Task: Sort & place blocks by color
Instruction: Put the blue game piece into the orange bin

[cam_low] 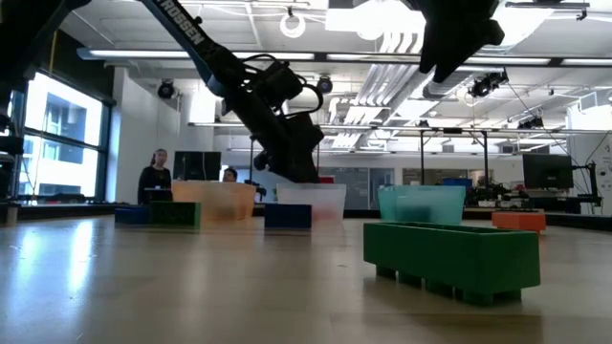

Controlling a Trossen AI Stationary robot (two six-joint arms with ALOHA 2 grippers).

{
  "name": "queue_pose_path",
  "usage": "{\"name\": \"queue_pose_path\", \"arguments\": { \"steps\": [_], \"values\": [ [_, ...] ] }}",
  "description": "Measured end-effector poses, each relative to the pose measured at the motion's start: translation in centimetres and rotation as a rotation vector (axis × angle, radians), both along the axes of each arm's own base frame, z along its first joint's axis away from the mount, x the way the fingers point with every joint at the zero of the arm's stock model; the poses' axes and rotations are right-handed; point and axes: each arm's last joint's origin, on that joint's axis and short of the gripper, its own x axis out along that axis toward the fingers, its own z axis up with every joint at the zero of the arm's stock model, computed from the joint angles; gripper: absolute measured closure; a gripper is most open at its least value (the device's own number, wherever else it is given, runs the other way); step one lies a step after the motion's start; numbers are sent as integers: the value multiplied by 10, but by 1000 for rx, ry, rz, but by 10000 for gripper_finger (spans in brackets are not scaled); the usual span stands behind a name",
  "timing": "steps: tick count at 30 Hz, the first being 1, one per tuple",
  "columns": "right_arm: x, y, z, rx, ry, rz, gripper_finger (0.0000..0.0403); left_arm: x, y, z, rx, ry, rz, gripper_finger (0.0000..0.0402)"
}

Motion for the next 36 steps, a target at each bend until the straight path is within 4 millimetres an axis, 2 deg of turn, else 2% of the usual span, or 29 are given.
{"name": "queue_pose_path", "arguments": {
  "steps": [7,15,23,30,36],
  "values": [
    [-2,13,-1,123,0,0,222,-1,-3,9,-13,-23,-56,175],
    [-8,34,-2,259,28,34,222,-4,-22,43,18,-48,-114,176],
    [-21,54,-4,329,69,-84,221,-5,-62,74,47,-6,-216,176],
    [-40,77,-8,363,132,-225,221,0,-99,90,56,-13,-306,176],
    [-44,99,-18,385,188,-269,221,4,-123,100,80,-29,-384,176]
  ]
}}
